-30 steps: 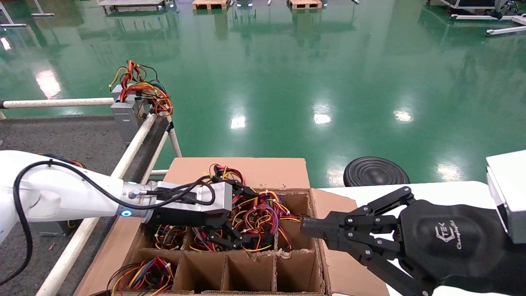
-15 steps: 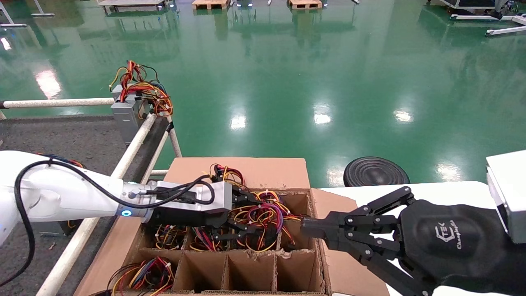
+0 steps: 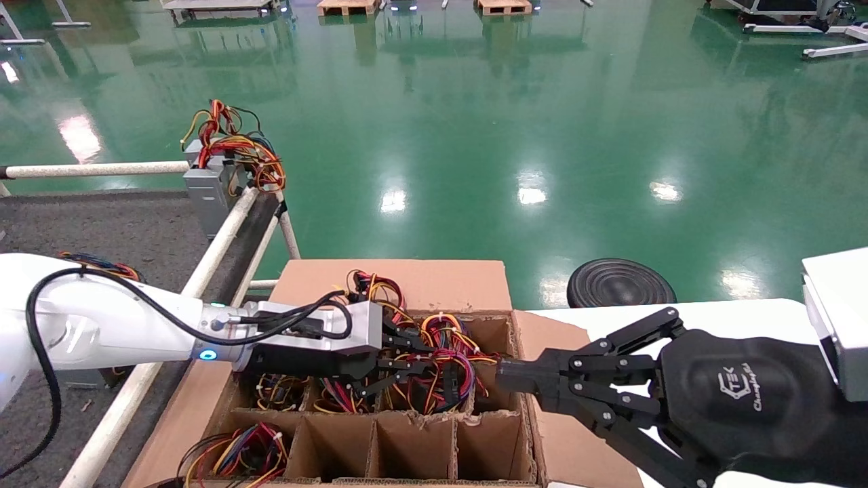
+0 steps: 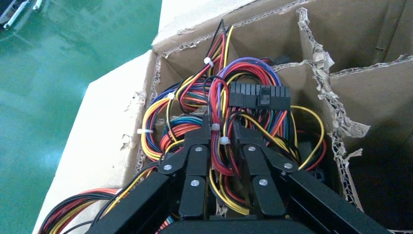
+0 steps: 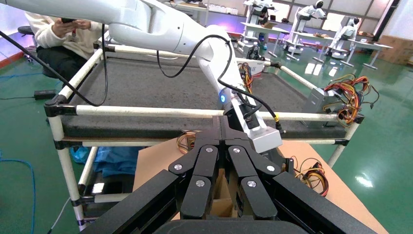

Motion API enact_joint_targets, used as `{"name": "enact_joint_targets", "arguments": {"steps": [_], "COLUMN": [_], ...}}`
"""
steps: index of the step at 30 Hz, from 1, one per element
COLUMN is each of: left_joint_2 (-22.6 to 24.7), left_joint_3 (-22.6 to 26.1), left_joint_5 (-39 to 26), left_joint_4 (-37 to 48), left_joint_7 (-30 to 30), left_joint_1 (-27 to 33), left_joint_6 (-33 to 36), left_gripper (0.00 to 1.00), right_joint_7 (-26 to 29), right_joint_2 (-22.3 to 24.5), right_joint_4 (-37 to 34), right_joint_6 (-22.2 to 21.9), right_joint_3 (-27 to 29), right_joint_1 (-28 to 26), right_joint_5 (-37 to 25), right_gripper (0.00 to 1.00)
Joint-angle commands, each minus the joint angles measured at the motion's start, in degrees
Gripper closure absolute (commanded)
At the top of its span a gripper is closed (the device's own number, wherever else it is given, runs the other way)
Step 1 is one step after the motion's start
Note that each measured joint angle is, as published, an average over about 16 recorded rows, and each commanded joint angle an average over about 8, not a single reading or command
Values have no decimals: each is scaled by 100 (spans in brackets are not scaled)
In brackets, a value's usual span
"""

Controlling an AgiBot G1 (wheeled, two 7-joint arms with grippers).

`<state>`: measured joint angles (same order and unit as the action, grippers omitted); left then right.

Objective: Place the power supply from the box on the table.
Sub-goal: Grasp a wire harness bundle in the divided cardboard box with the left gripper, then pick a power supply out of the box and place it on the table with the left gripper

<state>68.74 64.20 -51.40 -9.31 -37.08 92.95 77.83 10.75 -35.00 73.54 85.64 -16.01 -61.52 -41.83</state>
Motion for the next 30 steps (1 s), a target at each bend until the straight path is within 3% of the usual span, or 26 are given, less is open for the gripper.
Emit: {"name": "enact_joint_targets", "arguments": {"steps": [1, 17, 30], "left_joint_2": [9, 50, -60], "left_joint_3": [-2, -64, -321], "left_joint_5": [14, 122, 307], "left_joint_4": [39, 229, 9], "left_joint_7": [-20, -141, -457], "left_joint_1": [-1, 68, 483], "left_joint_6": [28, 204, 328], "left_gripper": [100, 100, 100], "right_joint_7": [0, 0, 0], "right_joint_2": [0, 0, 0], "right_joint_4": [0, 0, 0], "right_joint_6": [0, 0, 0], "right_joint_3": [0, 0, 0], "right_joint_1": [0, 0, 0], "right_joint_5": [0, 0, 0], "right_gripper": [100, 100, 100]}}
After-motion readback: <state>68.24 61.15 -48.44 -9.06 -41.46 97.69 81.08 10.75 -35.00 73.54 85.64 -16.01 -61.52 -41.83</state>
